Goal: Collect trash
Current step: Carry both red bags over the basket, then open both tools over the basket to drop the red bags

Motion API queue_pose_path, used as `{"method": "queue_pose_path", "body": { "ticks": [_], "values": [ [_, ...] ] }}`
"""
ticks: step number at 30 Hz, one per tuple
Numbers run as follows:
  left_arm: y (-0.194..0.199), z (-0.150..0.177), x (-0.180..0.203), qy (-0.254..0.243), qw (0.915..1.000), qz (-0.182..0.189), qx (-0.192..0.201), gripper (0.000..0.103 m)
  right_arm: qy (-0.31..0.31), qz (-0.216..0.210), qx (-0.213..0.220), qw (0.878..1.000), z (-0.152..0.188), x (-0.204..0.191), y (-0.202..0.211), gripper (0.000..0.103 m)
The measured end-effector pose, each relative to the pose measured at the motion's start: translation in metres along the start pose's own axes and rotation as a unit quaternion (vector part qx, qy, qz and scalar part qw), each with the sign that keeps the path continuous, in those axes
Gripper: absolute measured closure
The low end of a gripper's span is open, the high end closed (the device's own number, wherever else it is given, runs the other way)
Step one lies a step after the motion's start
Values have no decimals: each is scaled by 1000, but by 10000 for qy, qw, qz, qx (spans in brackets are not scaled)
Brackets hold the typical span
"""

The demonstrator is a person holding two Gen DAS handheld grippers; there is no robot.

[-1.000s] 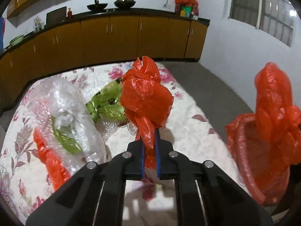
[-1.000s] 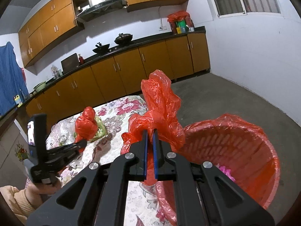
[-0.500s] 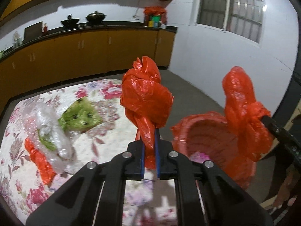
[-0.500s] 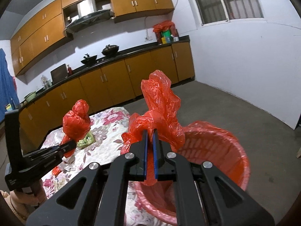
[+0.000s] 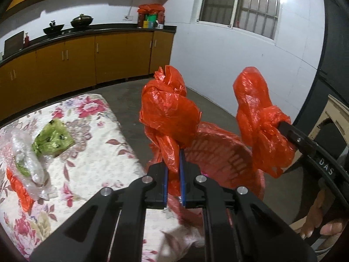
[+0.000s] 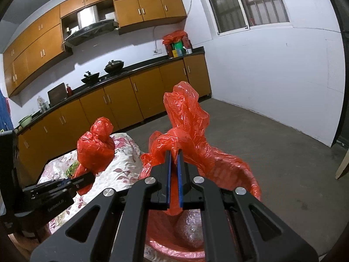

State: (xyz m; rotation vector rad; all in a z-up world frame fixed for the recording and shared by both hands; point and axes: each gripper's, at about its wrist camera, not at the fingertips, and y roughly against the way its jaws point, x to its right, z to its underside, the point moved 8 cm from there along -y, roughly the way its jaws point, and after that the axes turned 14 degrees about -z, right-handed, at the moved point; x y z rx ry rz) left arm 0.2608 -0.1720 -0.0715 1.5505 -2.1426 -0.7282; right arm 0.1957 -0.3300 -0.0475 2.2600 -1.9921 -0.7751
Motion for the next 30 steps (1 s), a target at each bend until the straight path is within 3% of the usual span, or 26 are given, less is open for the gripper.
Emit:
{"method": "queue_pose_path", "body": {
  "ticks": [22, 28, 30],
  "values": [
    [-32, 6, 49, -195, 9986, 398, -284, 89, -218, 38, 10, 9998, 1, 18, -7, 97],
    [-46, 19, 44, -165, 9984, 306, -441, 71, -352, 67, -144, 9993, 11, 27, -14, 75],
    [-49, 23, 36, -110, 9985, 229, -487, 69, -371, 104, -153, 9991, 13, 30, -12, 74]
  ]
}}
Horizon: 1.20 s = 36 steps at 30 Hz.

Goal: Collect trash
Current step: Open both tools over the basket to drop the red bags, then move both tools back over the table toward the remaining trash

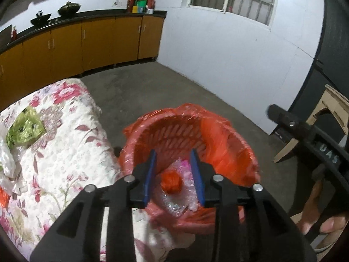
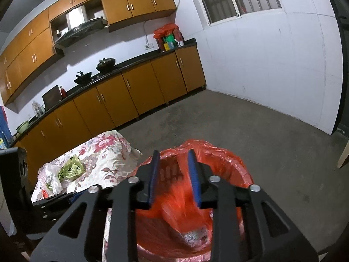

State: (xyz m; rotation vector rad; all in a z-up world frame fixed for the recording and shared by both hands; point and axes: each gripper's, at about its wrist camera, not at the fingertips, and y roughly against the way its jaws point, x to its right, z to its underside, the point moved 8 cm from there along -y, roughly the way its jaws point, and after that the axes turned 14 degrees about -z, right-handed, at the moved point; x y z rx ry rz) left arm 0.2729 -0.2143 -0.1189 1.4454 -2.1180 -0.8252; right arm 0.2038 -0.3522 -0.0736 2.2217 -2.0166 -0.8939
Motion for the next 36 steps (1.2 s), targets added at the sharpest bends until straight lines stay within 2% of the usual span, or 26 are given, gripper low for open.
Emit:
{"method": "queue_pose_path", "body": {
  "ticks": [4, 7, 14, 21, 26, 31, 36],
  "values": [
    [0, 7, -29, 222, 9993, -310, -1, 59, 36, 113, 29, 9999, 1, 3, 6, 66],
    [5, 13, -52, 318, 9977, -591, 49, 52, 91, 138, 46, 9999, 0, 2, 8, 66],
    [23, 26, -100, 456, 9919, -1165, 219, 44, 258, 13, -57, 9997, 3, -12, 3, 66],
    [41, 43, -155, 771, 9821, -1693, 289, 40, 427, -297, -263, 9983, 11, -44, -11, 66],
    [58, 60, -207, 1109, 9687, -2194, 355, 30, 657, -649, -483, 9946, 17, -82, -29, 66],
    [81, 80, -272, 1601, 9457, -2791, 456, 23, 929, -1130, -702, 9867, 24, -137, -54, 66],
    [102, 96, -322, 2050, 9267, -3108, 506, 22, 1189, -1630, -1003, 9743, 36, -198, -85, 66]
  ]
}}
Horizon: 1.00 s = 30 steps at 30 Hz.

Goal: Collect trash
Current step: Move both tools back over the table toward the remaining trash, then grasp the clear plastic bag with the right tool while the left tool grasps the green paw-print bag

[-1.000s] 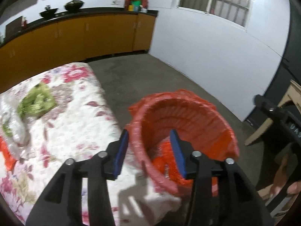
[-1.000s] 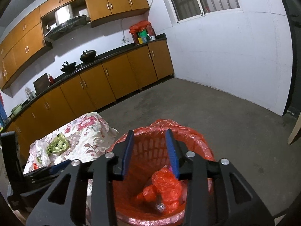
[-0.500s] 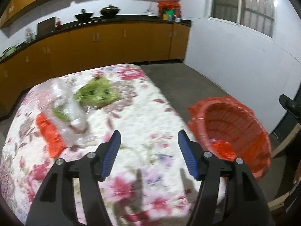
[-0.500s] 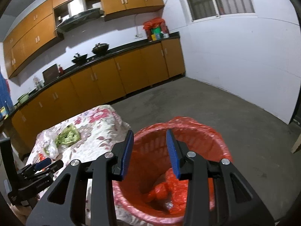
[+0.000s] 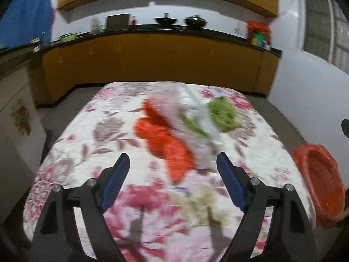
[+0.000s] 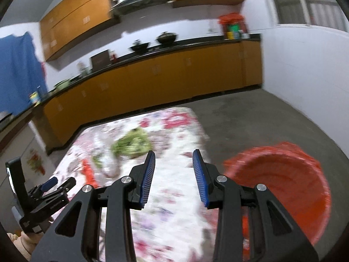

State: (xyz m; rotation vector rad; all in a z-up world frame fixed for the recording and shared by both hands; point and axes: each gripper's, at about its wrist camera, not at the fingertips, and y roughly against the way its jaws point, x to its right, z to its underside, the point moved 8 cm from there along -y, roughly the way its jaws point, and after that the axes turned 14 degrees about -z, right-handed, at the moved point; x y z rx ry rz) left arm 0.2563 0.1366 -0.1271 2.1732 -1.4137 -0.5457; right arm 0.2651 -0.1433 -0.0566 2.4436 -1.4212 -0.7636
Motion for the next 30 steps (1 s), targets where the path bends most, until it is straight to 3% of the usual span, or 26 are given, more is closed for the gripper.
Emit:
{"method": "queue_pose_path", "body": {
  "ticks": [11, 18, 25, 26, 28, 30],
  "values": [
    [-5, 0, -89, 472, 9969, -607, 166, 21, 524, -622, -803, 9934, 7, -84, -127, 66],
    [-6, 6, -125, 591, 9952, -752, 205, 20, 580, -599, -1213, 9891, 24, -96, -184, 66],
    [-15, 14, -136, 730, 9948, -715, 21, 20, 423, -584, -1619, 9842, 47, -91, -211, 66],
    [-16, 16, -136, 749, 9947, -700, -4, 20, 440, -586, -1682, 9830, 50, -92, -214, 69],
    [-18, 17, -136, 775, 9947, -678, -40, 20, 571, -558, -1833, 9798, 57, -93, -219, 94],
    [-20, 18, -134, 775, 9947, -669, -61, 20, 674, -554, -1828, 9793, 60, -95, -217, 97]
  ]
}}
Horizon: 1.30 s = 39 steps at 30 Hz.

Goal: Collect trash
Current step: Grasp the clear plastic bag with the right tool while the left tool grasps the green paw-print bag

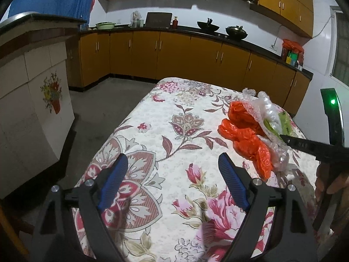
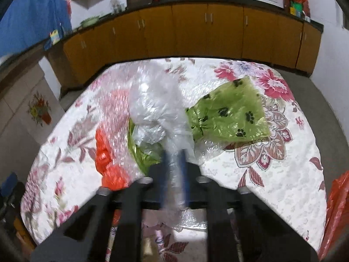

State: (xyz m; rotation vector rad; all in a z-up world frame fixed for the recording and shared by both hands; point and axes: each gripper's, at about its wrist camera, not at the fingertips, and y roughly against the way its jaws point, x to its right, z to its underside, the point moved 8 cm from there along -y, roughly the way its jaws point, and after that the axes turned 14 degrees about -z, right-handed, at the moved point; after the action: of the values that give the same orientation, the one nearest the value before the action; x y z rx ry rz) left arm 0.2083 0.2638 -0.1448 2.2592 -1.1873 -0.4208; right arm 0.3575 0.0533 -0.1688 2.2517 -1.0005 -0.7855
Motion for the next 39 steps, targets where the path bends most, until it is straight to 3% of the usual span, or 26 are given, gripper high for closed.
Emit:
{"method": "queue_pose_path", "body": {
  "ticks": [10, 18, 24, 30, 34, 39],
  "values": [
    [5, 1, 13, -59, 9999, 123, -27, 20, 67, -37, 662, 9978, -8, -2, 58, 100],
    [12, -7, 48, -274, 9984, 501, -29, 20, -8, 253, 1187, 9926, -9, 19, 112, 100],
    [11, -30, 103, -467, 9937, 1016, -36, 23, -346, 484, 1395, 9884, 6, 51, 145, 100],
    [0, -55, 186, -1115, 9840, 1387, -29, 29, -668, 654, 1526, 9839, 23, 83, 169, 100],
    [-20, -55, 234, -1476, 9791, 1389, -177, 29, -925, 721, 1545, 9810, 38, 107, 179, 100],
    [-53, -37, 272, -1895, 9753, 1054, -425, 29, -1246, 745, 1514, 9778, 56, 135, 184, 100]
  ]
}}
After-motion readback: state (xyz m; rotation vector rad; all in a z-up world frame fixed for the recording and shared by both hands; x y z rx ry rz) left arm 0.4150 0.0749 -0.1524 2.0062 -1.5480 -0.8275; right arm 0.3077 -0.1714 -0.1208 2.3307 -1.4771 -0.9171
